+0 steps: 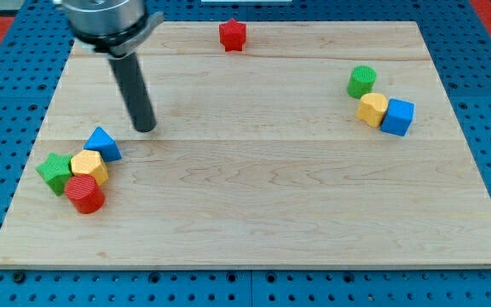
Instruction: Separate the yellow heart from the green circle
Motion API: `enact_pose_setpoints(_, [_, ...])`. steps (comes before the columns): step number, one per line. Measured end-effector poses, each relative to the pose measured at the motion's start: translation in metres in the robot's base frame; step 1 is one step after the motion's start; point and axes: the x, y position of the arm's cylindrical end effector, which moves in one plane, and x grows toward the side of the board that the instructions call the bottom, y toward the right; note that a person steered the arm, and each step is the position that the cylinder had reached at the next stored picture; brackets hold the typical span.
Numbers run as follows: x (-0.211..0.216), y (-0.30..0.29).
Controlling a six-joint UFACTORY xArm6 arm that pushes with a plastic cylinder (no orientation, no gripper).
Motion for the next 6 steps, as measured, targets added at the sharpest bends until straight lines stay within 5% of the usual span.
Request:
enact_pose_setpoints(2, [-0.025,0.068])
enact_pose_setpoints(5, [-0.052,0.344])
enact_pose_setpoints(6, [-0.047,0.380])
